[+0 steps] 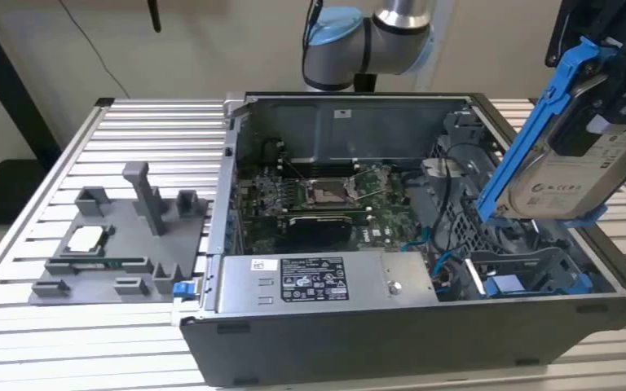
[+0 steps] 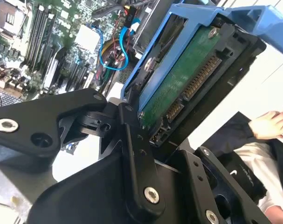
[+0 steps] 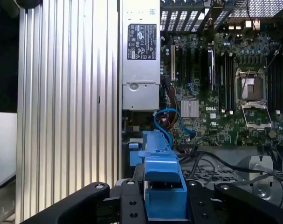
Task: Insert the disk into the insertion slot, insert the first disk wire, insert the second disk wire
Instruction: 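Insert the disk into the insertion slot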
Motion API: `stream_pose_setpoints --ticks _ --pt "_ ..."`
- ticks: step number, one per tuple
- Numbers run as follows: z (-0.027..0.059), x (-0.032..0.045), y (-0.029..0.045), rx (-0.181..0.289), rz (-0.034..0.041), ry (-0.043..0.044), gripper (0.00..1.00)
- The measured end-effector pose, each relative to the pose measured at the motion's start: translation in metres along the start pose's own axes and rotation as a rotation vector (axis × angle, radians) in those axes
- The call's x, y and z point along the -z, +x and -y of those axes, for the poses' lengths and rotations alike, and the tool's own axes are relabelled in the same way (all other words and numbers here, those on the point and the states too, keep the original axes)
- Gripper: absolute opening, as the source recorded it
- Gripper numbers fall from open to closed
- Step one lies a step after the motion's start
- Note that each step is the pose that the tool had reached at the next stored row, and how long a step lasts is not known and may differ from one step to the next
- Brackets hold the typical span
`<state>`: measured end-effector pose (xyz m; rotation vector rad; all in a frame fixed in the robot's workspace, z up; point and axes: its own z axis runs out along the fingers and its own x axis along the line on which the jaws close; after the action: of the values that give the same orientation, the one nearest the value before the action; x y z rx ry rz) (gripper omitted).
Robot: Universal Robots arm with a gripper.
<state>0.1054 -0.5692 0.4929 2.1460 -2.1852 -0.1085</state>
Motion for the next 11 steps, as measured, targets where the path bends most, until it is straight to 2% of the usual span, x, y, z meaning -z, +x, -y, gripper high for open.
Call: stream_pose_setpoints --ticks 11 --pt "0.0000 0.0000 0.0000 0.000 -0.0003 -0.0056 0.33"
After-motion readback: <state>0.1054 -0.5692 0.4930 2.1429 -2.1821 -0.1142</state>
